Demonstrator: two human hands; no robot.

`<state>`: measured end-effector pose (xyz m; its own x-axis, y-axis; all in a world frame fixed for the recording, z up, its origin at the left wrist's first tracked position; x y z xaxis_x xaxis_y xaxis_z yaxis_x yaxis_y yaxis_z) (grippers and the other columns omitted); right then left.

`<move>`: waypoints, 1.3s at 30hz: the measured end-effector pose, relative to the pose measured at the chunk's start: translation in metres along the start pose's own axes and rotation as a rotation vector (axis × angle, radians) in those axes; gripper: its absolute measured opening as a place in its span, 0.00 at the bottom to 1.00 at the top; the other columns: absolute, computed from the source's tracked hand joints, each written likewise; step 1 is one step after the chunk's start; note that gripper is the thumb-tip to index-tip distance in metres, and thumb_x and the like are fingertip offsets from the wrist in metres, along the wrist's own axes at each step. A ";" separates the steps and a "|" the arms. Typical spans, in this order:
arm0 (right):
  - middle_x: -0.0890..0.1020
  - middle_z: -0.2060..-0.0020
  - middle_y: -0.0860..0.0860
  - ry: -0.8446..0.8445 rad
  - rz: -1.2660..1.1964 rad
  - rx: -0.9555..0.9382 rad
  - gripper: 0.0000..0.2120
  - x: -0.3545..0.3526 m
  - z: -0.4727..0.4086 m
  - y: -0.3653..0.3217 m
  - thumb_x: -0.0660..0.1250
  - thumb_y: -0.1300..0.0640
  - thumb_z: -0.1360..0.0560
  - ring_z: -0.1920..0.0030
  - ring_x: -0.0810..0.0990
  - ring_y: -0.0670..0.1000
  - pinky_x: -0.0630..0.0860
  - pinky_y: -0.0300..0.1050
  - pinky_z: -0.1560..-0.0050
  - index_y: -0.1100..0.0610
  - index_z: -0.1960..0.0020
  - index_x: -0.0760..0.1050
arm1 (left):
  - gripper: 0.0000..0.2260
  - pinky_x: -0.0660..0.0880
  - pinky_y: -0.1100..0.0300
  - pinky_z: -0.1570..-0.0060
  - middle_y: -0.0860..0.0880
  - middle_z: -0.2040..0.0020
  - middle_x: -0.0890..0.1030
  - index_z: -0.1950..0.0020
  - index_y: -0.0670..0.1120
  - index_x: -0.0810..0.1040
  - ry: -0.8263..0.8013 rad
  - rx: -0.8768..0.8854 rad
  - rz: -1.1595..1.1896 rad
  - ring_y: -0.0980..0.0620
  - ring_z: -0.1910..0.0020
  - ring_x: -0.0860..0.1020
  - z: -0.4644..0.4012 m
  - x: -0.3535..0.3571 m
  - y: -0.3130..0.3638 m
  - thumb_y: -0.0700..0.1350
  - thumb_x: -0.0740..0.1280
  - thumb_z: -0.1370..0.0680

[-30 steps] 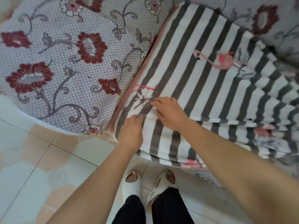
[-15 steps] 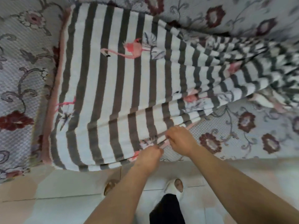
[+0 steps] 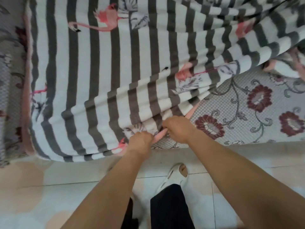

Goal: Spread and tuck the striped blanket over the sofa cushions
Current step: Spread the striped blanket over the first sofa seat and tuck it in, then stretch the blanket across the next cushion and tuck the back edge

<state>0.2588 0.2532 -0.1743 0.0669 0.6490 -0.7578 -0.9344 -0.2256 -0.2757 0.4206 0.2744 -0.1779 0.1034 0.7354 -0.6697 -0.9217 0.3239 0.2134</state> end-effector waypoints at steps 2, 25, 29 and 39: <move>0.81 0.51 0.51 -0.280 -0.069 0.023 0.08 0.008 0.016 -0.004 0.64 0.57 0.27 0.49 0.78 0.56 0.70 0.45 0.56 0.50 0.49 0.77 | 0.15 0.73 0.53 0.49 0.44 0.42 0.77 0.38 0.47 0.73 -0.178 0.045 -0.025 0.43 0.43 0.77 0.010 0.013 0.006 0.41 0.62 0.25; 0.79 0.46 0.55 -0.162 -0.350 0.133 0.18 0.011 0.079 0.032 0.57 0.63 0.24 0.48 0.77 0.58 0.72 0.46 0.54 0.51 0.37 0.72 | 0.16 0.75 0.52 0.43 0.44 0.41 0.79 0.37 0.47 0.75 -0.026 0.094 0.127 0.43 0.42 0.77 -0.002 -0.015 0.074 0.42 0.64 0.25; 0.78 0.45 0.54 -0.058 -0.349 0.156 0.19 -0.038 0.099 0.069 0.55 0.64 0.24 0.45 0.76 0.57 0.70 0.47 0.55 0.51 0.37 0.72 | 0.18 0.74 0.52 0.43 0.46 0.40 0.79 0.37 0.49 0.75 0.056 0.142 0.152 0.44 0.43 0.77 -0.014 -0.069 0.113 0.38 0.57 0.23; 0.81 0.47 0.57 0.222 -0.484 0.343 0.12 -0.142 0.136 0.223 0.57 0.61 0.23 0.53 0.78 0.56 0.78 0.50 0.52 0.54 0.45 0.77 | 0.15 0.75 0.52 0.43 0.48 0.43 0.81 0.41 0.50 0.80 0.255 0.192 0.250 0.45 0.43 0.79 -0.079 -0.193 0.209 0.41 0.58 0.22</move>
<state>-0.0064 0.2098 -0.0470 0.5466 0.4452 -0.7093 -0.8367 0.3251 -0.4407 0.1787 0.1526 -0.0604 -0.2335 0.6425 -0.7298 -0.8176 0.2765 0.5050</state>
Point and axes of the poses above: each hand's wrist, its own z-axis away from the middle knuckle, its own x-axis out of the palm, y = z × x, the point moved 1 cm from there along -z, towards the middle knuckle
